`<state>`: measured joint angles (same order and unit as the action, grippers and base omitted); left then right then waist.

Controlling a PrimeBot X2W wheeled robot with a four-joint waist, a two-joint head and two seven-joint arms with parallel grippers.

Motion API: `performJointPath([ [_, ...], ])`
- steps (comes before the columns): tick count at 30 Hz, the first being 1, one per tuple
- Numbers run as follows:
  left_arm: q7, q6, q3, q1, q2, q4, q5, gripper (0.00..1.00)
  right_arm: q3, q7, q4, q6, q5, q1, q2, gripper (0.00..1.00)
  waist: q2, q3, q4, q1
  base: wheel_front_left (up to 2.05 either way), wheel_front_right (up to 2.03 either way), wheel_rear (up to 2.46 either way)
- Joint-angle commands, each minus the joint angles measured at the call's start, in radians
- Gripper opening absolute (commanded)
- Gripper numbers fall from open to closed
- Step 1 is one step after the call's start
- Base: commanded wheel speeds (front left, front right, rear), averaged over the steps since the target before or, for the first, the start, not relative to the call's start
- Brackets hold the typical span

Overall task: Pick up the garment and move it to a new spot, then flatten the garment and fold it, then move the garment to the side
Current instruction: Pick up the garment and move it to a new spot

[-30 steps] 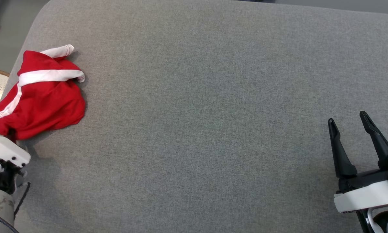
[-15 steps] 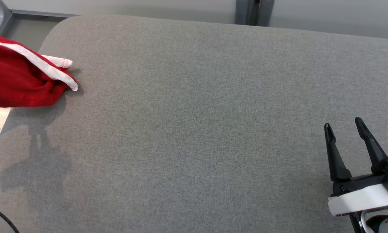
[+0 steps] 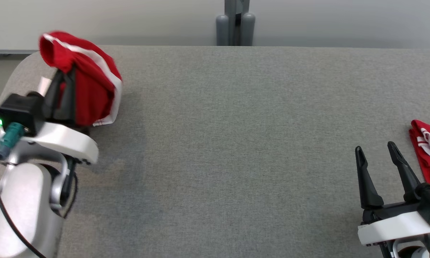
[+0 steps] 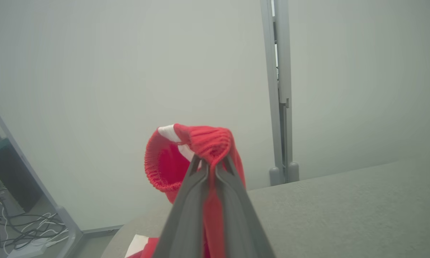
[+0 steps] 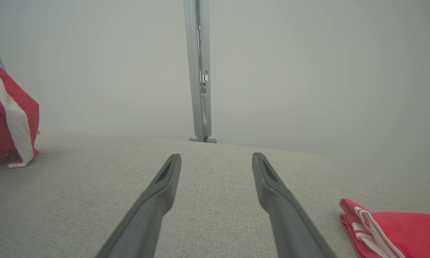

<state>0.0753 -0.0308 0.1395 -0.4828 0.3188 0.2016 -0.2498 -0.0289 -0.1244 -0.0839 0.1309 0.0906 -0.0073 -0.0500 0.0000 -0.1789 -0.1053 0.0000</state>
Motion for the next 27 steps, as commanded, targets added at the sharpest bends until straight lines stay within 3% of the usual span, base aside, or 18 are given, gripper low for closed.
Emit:
performJointPath([
  [1, -0.039, -0.015, 0.024, 0.062, -0.028, -0.057, -0.011, 0.00, 0.004, -0.011, 0.009, 0.000, 0.007, -0.002, -0.002, 1.00, 0.0000, 0.008, 0.043, 0.0000, 0.00, 0.00, 0.00],
  [5, -0.075, -0.024, 0.067, 0.136, -0.061, -0.118, -0.007, 0.00, 0.011, -0.019, 0.023, 0.000, 0.017, -0.011, -0.002, 1.00, 0.0000, 0.012, 0.083, 0.0000, 0.00, 0.00, 0.00],
  [14, -0.154, 0.033, 0.257, 0.236, -0.160, -0.115, -0.009, 0.00, 0.027, -0.047, 0.062, 0.000, 0.051, -0.027, -0.002, 1.00, 0.0000, -0.003, 0.223, 0.0000, 0.00, 0.00, 0.00],
  [27, -0.156, 0.121, 0.437, 0.055, -0.249, 0.048, -0.005, 0.00, 0.029, -0.084, 0.099, 0.000, 0.077, -0.066, -0.002, 1.00, 0.0000, -0.091, 0.383, 0.0000, 0.00, 0.00, 0.00],
])
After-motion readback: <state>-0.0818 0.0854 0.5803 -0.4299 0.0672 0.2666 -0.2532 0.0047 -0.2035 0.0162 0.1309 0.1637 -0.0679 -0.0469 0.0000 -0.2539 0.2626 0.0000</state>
